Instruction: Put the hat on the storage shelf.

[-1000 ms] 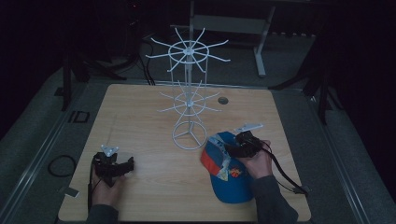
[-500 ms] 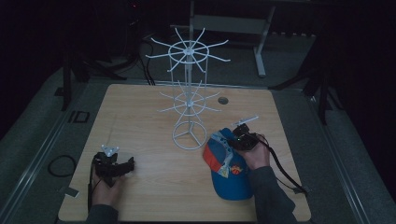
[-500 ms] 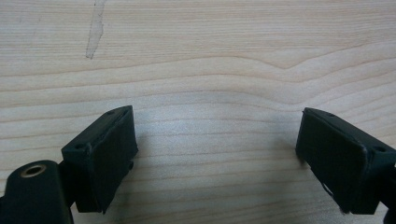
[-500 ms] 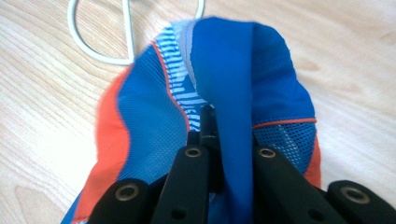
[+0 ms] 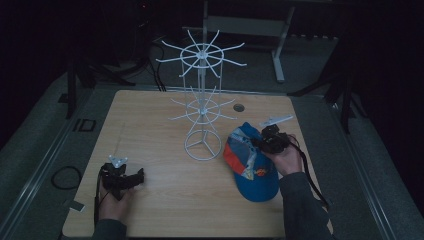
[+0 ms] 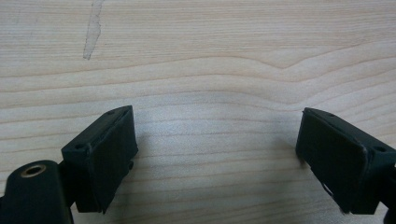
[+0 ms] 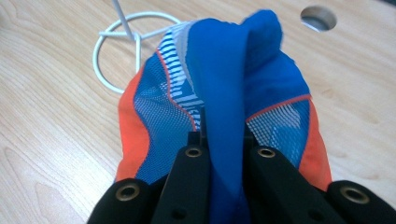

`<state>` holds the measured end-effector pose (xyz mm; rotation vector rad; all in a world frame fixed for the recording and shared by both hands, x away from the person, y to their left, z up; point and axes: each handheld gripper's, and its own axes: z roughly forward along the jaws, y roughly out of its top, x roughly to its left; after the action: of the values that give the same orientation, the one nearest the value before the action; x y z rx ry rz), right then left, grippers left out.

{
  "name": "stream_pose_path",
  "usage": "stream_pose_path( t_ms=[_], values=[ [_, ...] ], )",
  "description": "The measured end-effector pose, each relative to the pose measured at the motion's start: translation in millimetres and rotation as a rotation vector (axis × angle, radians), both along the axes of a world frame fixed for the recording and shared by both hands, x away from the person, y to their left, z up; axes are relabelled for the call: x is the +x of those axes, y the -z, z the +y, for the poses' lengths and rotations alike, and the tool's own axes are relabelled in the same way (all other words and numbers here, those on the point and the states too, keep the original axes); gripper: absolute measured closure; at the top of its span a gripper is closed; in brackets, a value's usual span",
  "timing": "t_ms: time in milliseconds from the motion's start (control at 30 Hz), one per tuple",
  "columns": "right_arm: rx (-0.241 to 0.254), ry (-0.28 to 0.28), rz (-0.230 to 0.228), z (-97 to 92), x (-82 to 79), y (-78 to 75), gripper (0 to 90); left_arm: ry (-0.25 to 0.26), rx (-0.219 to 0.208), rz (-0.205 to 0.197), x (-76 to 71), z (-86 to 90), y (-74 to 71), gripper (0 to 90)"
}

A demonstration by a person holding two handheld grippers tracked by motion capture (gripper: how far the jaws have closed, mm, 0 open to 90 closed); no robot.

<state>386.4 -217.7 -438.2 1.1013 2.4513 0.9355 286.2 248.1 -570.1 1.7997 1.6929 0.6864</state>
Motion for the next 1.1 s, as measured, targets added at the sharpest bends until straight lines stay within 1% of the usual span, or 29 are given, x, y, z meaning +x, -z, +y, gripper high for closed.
stream_pose_path(
  t_ms=[133, 200, 233, 367, 567, 700, 833, 967, 1100],
  values=[
    [-0.004, -0.009, -0.034, -5.9, 3.5, -11.9, 89.3, 0.001, 0.0, 0.0, 0.1, -0.1, 0.0, 12.8],
    [-0.005, -0.01, -0.041, -7.0, 4.2, -14.0, 89.3, 0.001, -0.001, 0.0, 0.1, -0.2, 0.0, 12.8],
    [-0.003, -0.009, -0.058, -9.6, 5.7, -19.7, 89.3, 0.001, 0.0, 0.0, 0.1, -0.3, 0.0, 12.8],
    [0.004, -0.013, -0.088, -15.4, 8.9, -30.5, 89.3, 0.001, -0.002, -0.001, 0.2, -0.6, 0.1, 12.8],
    [0.001, -0.021, -0.115, -21.4, 12.6, -43.4, 89.3, 0.003, -0.001, -0.001, 0.2, -0.6, 0.0, 12.8],
    [0.02, -0.029, -0.132, -24.4, 13.9, -52.3, 89.3, 0.004, 0.0, -0.001, 0.2, -0.6, 0.0, 12.8],
    [0.025, -0.039, -0.148, -27.0, 15.7, -60.7, 89.3, 0.006, 0.001, 0.0, 0.1, -0.7, 0.0, 12.8],
    [0.035, -0.038, -0.162, -29.3, 16.9, -69.5, 89.2, 0.007, 0.001, 0.0, 0.2, -0.8, 0.0, 12.8],
    [0.052, -0.047, -0.176, -32.5, 17.9, -79.1, 89.2, 0.007, 0.001, -0.002, 0.2, -0.9, 0.1, 12.8]
  ],
)
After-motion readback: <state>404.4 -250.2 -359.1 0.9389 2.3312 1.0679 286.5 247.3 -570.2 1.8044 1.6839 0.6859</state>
